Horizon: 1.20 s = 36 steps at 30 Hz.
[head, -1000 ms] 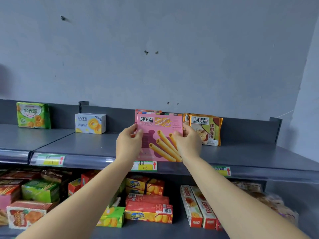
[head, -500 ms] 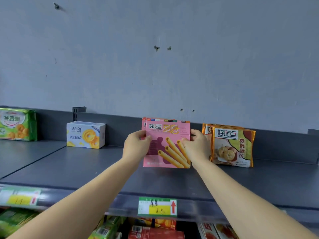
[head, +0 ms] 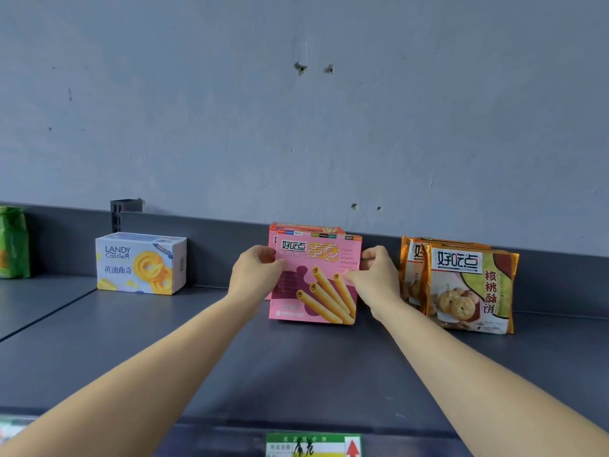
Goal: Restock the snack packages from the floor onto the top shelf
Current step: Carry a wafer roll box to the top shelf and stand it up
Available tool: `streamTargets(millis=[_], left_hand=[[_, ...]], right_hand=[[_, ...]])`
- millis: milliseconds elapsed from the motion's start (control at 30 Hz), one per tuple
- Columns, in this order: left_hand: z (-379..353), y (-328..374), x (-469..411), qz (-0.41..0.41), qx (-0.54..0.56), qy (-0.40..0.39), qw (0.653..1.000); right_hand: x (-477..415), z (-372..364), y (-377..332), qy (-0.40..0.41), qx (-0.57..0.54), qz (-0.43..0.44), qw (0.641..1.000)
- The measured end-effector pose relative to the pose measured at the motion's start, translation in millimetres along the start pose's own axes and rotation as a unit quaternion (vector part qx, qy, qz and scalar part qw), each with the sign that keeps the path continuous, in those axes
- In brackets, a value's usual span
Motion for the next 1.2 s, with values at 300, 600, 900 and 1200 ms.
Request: streamTargets(millis=[300,600,900,1200], left_hand=[[-8.1,-2.2,-3.9,-0.004,-0.02,0.007,1.0],[-11.5,29.1,21.5,-0.129,-0.182,0.019,0.975],[-19.7,72.2,56.3,-0.289,-0.226,0.027,0.93],[-71.9,107.0,168.3,-0.423,-0.143,-0.226,0.866]], right_hand=[[-11.5,-7.1,3.0,-0.025,0.041,0.039,0.998],[-3.9,0.2,5.8,-0.078,0.075,0.059,0.992],[19.2,60.9,-5.2,-0.069,0.165,0.084,0.98],[80.6,189.4,-4.8,0.072,0.292,0.059,0.952]])
Point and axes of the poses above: each hand's wrist, its own x-axis away from the middle knuckle, its own z-axis out of the back of the hand, y = z × x, the point moved 8 cm from there along -x, towards the middle knuckle, and after that the axes turned 15 degrees about y, right-handed, at the moved point
